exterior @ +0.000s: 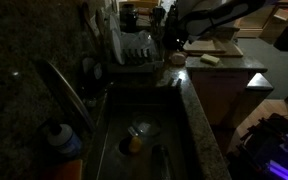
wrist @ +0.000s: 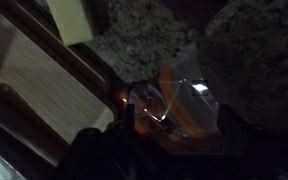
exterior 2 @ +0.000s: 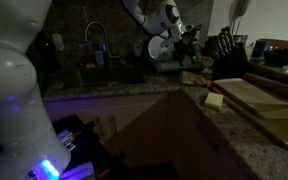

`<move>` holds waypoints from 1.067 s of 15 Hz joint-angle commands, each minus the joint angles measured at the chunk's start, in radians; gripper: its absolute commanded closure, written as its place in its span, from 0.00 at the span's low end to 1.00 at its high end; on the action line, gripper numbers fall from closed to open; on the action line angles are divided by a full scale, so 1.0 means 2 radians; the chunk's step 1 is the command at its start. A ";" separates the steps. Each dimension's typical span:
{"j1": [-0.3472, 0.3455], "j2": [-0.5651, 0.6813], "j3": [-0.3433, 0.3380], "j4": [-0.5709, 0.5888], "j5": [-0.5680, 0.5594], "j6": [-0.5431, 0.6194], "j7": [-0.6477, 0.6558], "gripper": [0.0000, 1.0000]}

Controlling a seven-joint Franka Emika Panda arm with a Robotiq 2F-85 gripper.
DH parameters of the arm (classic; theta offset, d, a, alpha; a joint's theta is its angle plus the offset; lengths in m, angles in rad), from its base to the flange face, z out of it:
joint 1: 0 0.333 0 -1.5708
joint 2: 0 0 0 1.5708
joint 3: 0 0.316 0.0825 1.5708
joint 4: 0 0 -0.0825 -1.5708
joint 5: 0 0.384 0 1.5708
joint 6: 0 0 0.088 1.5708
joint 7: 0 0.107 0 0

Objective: Close the water faucet, move the orange pack to the left, scrub the countertop with the yellow sponge

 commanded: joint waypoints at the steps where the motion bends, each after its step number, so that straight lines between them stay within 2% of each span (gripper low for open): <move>1: -0.010 -0.035 -0.024 -0.021 0.002 -0.051 0.051 0.00; 3: -0.020 -0.049 -0.042 -0.032 -0.005 -0.078 0.077 0.00; 5: -0.039 -0.059 -0.049 -0.035 0.006 -0.127 0.076 0.00; 6: -0.062 -0.065 -0.040 -0.038 0.029 -0.149 0.034 0.00; 8: -0.111 -0.084 -0.028 -0.060 0.062 -0.121 -0.054 0.00; 12: -0.194 -0.072 -0.022 -0.046 0.140 -0.110 -0.206 0.00; 14: -0.225 -0.057 -0.014 -0.029 0.179 -0.125 -0.274 0.00; 16: -0.241 -0.045 -0.003 -0.017 0.207 -0.151 -0.325 0.00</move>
